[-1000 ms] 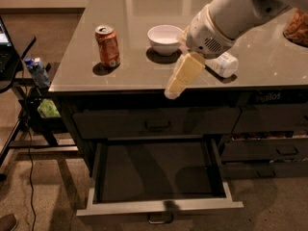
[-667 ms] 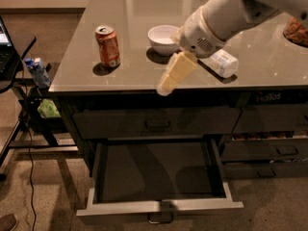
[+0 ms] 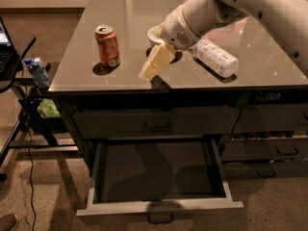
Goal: Place coke can into middle drawer
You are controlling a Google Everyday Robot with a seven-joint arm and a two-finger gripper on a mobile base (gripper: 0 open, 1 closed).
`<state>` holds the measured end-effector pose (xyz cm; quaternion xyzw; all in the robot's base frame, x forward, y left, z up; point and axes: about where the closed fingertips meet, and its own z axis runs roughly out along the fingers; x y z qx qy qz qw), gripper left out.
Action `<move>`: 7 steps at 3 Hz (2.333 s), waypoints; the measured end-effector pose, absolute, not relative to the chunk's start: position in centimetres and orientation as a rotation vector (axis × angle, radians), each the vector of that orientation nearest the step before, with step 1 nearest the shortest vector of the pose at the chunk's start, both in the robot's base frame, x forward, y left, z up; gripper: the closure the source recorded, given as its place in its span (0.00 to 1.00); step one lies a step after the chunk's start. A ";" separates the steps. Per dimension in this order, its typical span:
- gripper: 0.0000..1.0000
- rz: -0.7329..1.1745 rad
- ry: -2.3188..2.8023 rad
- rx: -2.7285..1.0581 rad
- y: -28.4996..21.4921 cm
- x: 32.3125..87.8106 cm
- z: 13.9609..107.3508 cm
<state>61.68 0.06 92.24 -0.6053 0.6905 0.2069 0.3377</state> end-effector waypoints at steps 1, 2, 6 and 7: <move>0.00 0.539 1.799 -1.577 0.1 61.7 92.2; 0.00 0.563 1.764 -1.560 1.6 63.2 91.7; 0.00 0.682 1.636 -1.545 8.0 70.0 89.3; 0.00 0.725 1.615 -1.549 9.3 70.5 88.8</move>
Offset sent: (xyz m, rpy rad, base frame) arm 0.0390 0.0345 -0.0097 0.0955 -0.0350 0.0135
